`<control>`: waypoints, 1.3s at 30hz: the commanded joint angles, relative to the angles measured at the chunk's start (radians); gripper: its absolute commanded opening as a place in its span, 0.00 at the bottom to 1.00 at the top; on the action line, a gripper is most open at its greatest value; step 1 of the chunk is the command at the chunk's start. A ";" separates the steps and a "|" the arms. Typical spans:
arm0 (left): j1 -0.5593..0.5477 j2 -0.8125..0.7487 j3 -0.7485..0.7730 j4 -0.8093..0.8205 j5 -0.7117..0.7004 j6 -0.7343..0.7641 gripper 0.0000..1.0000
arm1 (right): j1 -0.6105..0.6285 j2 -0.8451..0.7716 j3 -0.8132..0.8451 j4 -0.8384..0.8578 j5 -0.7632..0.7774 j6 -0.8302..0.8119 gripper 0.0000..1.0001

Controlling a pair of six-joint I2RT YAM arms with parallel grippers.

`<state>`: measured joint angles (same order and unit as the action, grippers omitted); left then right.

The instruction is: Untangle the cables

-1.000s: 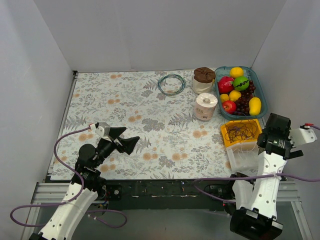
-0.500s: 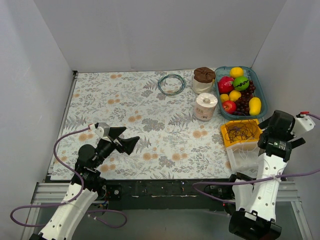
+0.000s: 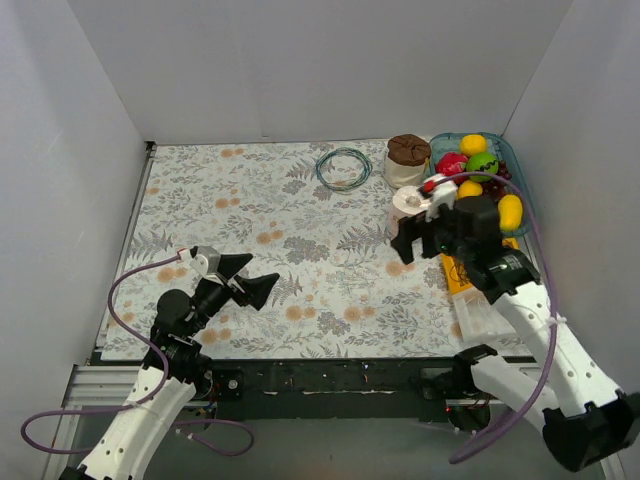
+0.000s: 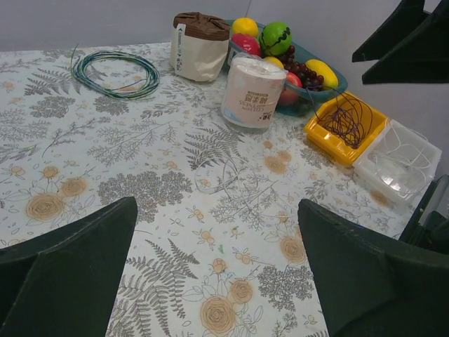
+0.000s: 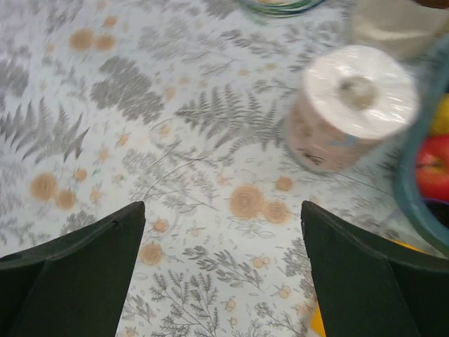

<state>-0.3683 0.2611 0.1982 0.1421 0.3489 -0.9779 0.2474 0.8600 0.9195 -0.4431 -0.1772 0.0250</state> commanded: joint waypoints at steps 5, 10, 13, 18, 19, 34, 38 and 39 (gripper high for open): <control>0.003 0.035 -0.032 0.034 0.012 0.027 0.98 | 0.418 0.376 0.094 -0.069 0.306 -0.094 0.98; 0.003 0.056 -0.040 0.050 0.010 0.035 0.98 | 0.449 0.607 0.143 -0.037 0.364 0.096 0.97; 0.005 0.073 -0.039 0.057 0.024 0.038 0.98 | 0.460 0.701 0.165 0.006 0.358 0.133 0.97; 0.005 0.089 -0.036 0.065 0.030 0.041 0.98 | 0.467 0.798 0.203 0.059 0.323 0.162 0.97; 0.003 0.089 -0.037 0.065 0.032 0.041 0.98 | 0.469 0.822 0.205 0.066 0.306 0.165 0.97; 0.005 0.084 -0.037 0.067 0.035 0.041 0.98 | 0.471 0.955 0.262 0.008 0.326 0.227 0.26; 0.003 0.069 -0.042 0.065 0.033 0.041 0.98 | 0.471 0.903 0.280 -0.054 0.355 0.240 0.01; 0.003 0.063 -0.048 0.068 0.032 0.042 0.98 | 0.471 0.880 0.275 -0.060 0.363 0.248 0.01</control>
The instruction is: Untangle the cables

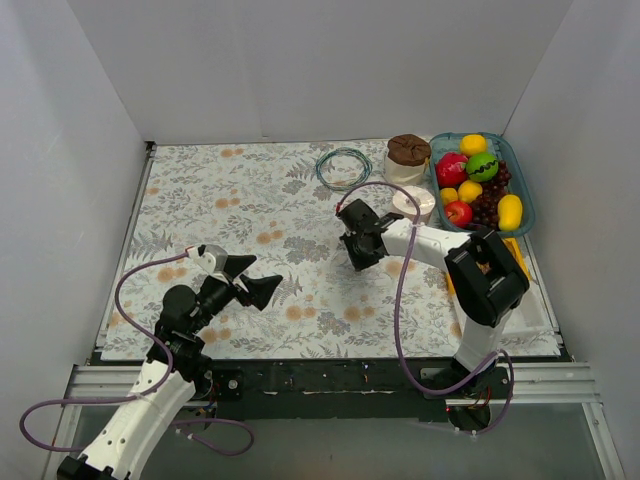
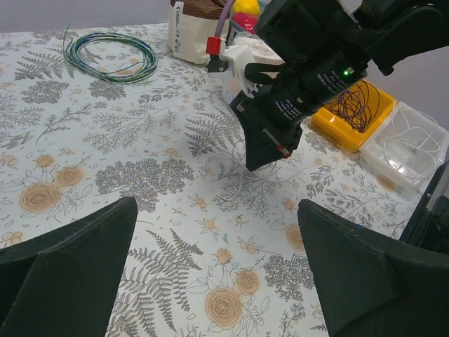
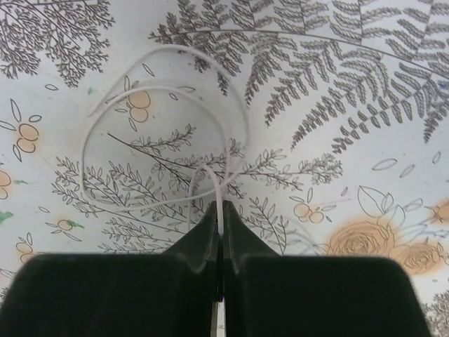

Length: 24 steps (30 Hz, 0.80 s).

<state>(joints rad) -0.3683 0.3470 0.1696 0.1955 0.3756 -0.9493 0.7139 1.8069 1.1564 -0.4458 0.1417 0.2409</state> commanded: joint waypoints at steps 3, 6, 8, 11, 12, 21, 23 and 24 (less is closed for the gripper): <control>0.003 -0.036 -0.021 0.018 0.002 0.012 0.98 | -0.004 -0.170 0.037 -0.080 0.075 0.064 0.01; 0.003 -0.049 -0.019 0.013 0.002 0.011 0.98 | -0.019 -0.285 0.037 -0.112 0.093 0.092 0.01; 0.003 -0.055 -0.019 0.015 0.005 0.009 0.98 | -0.059 -0.371 0.046 -0.171 0.096 0.124 0.01; 0.003 -0.069 -0.022 0.015 0.008 0.004 0.98 | -0.143 -0.501 0.052 -0.243 0.101 0.152 0.01; 0.003 -0.074 -0.021 0.015 0.008 0.004 0.98 | -0.169 -0.538 0.052 -0.252 0.098 0.162 0.01; 0.003 -0.105 -0.024 0.021 0.020 -0.008 0.98 | -0.406 -0.774 0.397 -0.511 0.202 0.129 0.01; 0.003 -0.109 -0.025 0.021 0.020 -0.008 0.98 | -0.409 -0.799 0.442 -0.565 0.362 0.205 0.01; 0.005 -0.114 -0.027 0.022 0.019 -0.009 0.98 | -0.409 -0.823 0.421 -0.565 0.415 0.228 0.01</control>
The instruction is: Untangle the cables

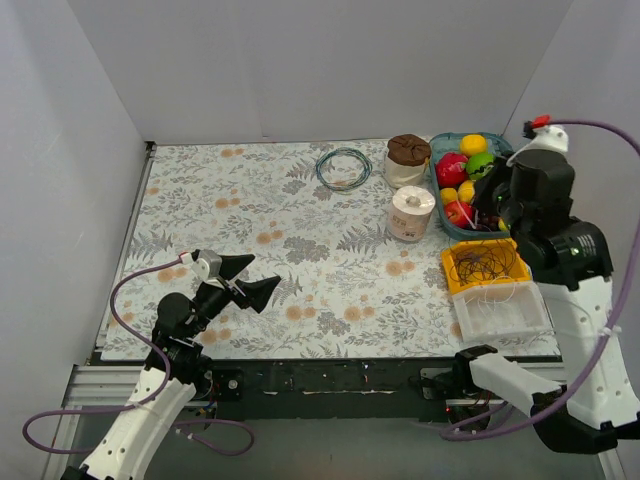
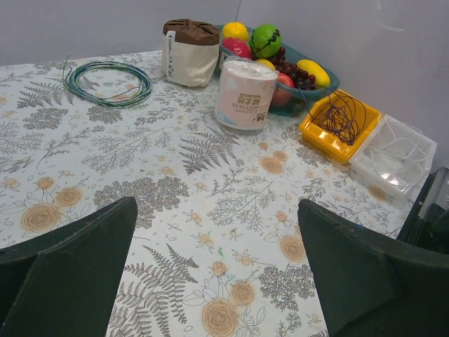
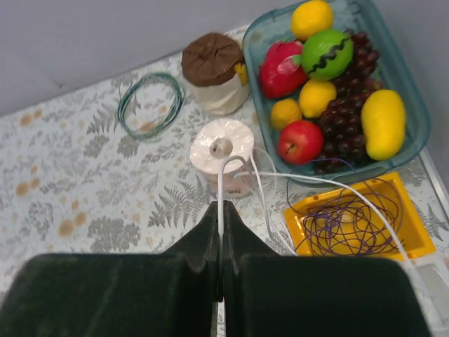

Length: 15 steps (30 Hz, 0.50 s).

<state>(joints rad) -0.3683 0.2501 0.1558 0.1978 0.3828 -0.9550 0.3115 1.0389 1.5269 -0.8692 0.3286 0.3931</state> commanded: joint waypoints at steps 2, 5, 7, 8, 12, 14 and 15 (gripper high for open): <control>0.003 -0.020 -0.012 0.020 0.013 -0.005 0.98 | -0.006 -0.161 -0.025 -0.116 0.366 0.162 0.01; 0.003 -0.015 -0.009 0.014 0.014 -0.002 0.98 | -0.006 -0.299 -0.190 -0.100 0.480 0.324 0.01; 0.000 -0.020 -0.007 0.011 0.011 0.001 0.98 | -0.006 -0.358 -0.285 -0.154 0.527 0.426 0.01; 0.000 -0.020 -0.007 0.009 0.011 0.001 0.98 | -0.006 -0.367 -0.313 -0.187 0.536 0.479 0.01; -0.003 -0.023 -0.006 0.005 0.010 0.004 0.98 | -0.006 -0.425 -0.427 -0.252 0.581 0.694 0.01; -0.003 -0.029 -0.006 0.005 0.005 0.005 0.98 | -0.008 -0.431 -0.483 -0.257 0.634 0.691 0.01; -0.003 -0.031 -0.006 0.003 0.004 0.005 0.98 | -0.006 -0.422 -0.503 -0.276 0.656 0.714 0.01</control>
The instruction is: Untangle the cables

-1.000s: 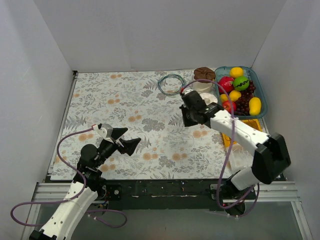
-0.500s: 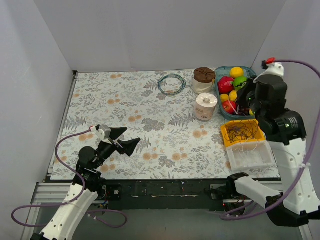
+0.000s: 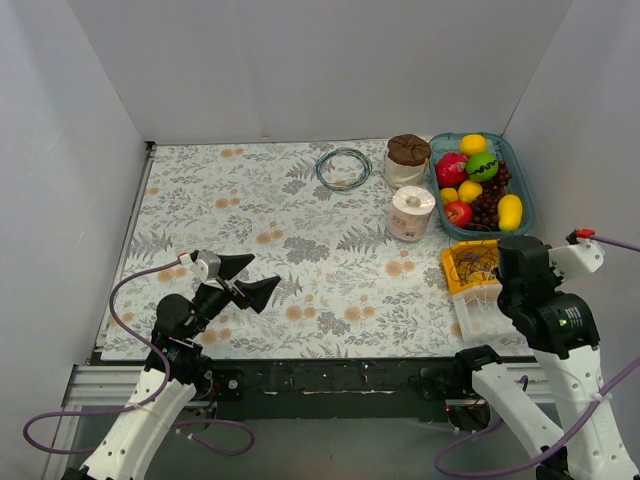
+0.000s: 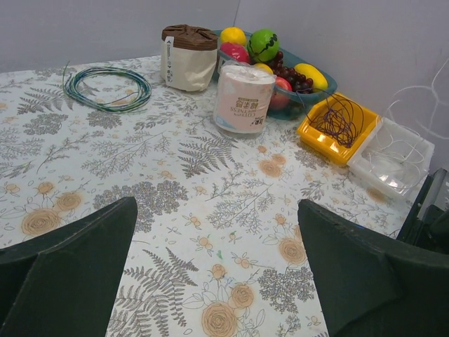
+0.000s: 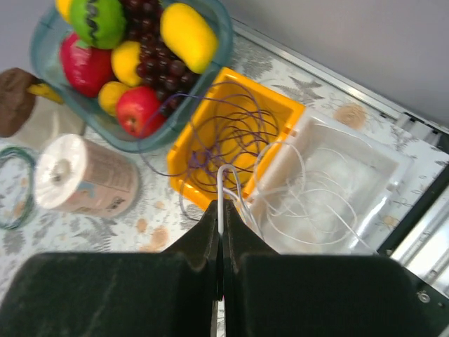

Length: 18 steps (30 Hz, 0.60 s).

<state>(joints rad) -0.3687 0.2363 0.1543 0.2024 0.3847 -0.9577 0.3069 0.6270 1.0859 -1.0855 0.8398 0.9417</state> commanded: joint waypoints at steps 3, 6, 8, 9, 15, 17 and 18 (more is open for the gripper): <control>-0.004 -0.020 -0.002 -0.004 0.000 0.010 0.98 | -0.002 0.011 -0.141 -0.160 0.211 0.276 0.01; -0.004 -0.022 -0.002 -0.009 -0.006 0.014 0.98 | -0.002 -0.009 -0.239 -0.163 0.231 0.405 0.01; -0.003 -0.022 -0.002 -0.011 -0.006 0.014 0.98 | -0.003 -0.019 -0.288 -0.119 0.228 0.402 0.01; -0.004 -0.020 -0.002 -0.011 -0.004 0.014 0.98 | -0.009 -0.013 -0.323 -0.084 0.222 0.401 0.01; -0.004 -0.018 -0.001 -0.014 -0.004 0.019 0.98 | -0.096 0.054 -0.399 -0.082 0.139 0.494 0.01; -0.004 -0.022 0.001 -0.018 -0.007 0.019 0.98 | -0.130 0.057 -0.423 0.020 0.116 0.427 0.01; -0.003 -0.022 0.001 -0.020 -0.009 0.019 0.98 | -0.182 0.062 -0.429 0.069 0.102 0.313 0.01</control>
<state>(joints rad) -0.3695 0.2222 0.1543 0.1925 0.3840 -0.9535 0.2157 0.6800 0.6819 -1.1690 0.9619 1.3544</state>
